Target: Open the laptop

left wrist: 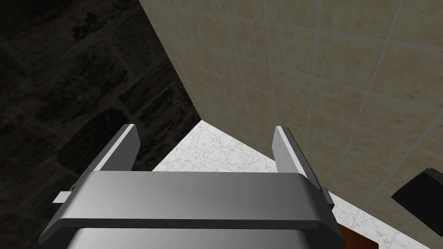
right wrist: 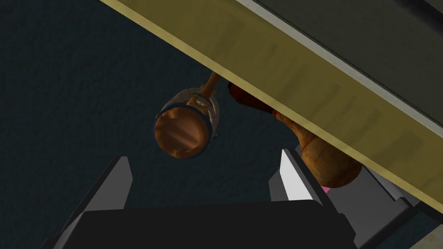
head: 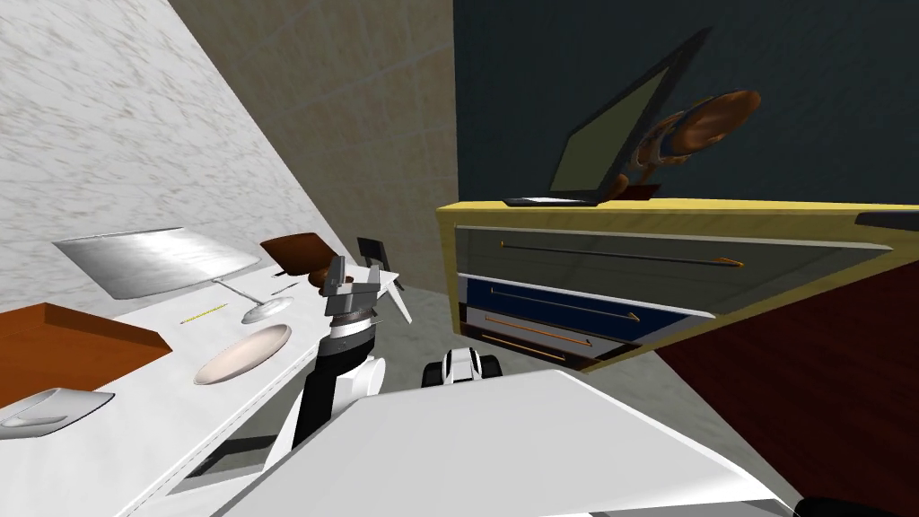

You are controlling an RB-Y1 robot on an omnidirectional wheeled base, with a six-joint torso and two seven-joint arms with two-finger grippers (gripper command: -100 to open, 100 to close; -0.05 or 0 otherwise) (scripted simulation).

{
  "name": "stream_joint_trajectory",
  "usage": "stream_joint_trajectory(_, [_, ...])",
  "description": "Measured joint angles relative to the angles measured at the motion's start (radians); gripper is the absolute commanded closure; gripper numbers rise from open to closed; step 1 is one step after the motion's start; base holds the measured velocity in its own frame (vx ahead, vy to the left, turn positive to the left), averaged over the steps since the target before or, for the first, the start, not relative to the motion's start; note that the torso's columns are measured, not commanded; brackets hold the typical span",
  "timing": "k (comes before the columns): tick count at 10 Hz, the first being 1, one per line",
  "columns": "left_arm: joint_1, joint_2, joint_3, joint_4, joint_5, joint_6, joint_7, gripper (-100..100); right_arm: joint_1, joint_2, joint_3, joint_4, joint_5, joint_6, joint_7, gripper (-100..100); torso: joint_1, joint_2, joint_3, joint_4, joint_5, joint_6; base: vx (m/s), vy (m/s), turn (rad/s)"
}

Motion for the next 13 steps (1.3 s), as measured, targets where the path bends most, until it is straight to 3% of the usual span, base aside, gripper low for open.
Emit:
stream_joint_trajectory(4, [0.0,0.0,0.0,0.0,0.0,0.0,0.0,0,0.053,-0.047,-0.093,0.038,-0.002,-0.022,0.0,-100,0.002,0.0,0.0,0.0,0.001,0.0,0.094,0.102,0.007])
stream_joint_trajectory(7, [0.0,0.0,0.0,0.0,0.0,0.0,0.0,0,0.132,-0.118,-0.199,0.083,-0.01,-0.032,-0.011,-100,0.006,-0.004,-0.002,-0.001,0.002,0.0,0.159,0.163,0.018])
stream_joint_trajectory(9, [0.0,0.0,0.0,0.0,0.0,0.0,0.0,0,0.146,-0.138,-0.239,0.092,-0.008,-0.043,-0.004,-100,0.002,0.001,0.001,0.0,0.001,0.0,0.092,0.123,0.005])
stream_joint_trajectory(13, [0.0,0.0,0.0,0.0,0.0,0.0,0.0,0,0.212,-0.209,-0.338,0.134,-0.011,-0.063,-0.007,-100,0.003,-0.002,-0.001,-0.001,0.001,-0.002,0.072,0.094,-0.001])
